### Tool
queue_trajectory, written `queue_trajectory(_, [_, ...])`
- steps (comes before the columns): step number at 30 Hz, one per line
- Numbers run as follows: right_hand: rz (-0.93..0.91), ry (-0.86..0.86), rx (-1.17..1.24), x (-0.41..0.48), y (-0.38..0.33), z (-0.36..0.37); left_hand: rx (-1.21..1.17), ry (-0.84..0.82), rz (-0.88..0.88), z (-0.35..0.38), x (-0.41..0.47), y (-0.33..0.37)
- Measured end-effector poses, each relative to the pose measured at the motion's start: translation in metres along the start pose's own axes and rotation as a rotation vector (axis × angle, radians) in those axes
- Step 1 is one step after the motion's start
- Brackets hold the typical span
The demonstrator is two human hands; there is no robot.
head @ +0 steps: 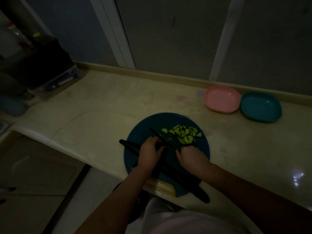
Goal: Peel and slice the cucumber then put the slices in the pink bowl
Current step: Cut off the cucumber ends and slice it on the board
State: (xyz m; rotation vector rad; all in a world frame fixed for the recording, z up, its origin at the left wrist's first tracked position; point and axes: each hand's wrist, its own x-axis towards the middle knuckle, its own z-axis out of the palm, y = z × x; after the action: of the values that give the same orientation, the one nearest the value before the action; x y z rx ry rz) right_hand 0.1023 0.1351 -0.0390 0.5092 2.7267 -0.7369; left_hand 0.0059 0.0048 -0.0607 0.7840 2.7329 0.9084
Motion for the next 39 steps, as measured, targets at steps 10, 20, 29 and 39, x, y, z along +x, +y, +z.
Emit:
queue_trajectory(10, [0.042,0.005,0.056,-0.008,0.01,-0.001,0.036,0.013,0.026,0.003,-0.003,-0.006])
queue_trajectory(20, [-0.004,0.048,0.041,-0.015,0.009,0.002,0.005,0.05,0.037,0.003,-0.005,-0.007])
queue_trajectory(29, [0.002,0.007,0.049,-0.01,0.005,0.004,-0.026,0.041,0.03,0.002,-0.003,-0.007])
queue_trajectory(39, [0.063,0.013,0.028,-0.004,0.001,0.006,-0.041,0.034,0.022,0.002,-0.004,-0.007])
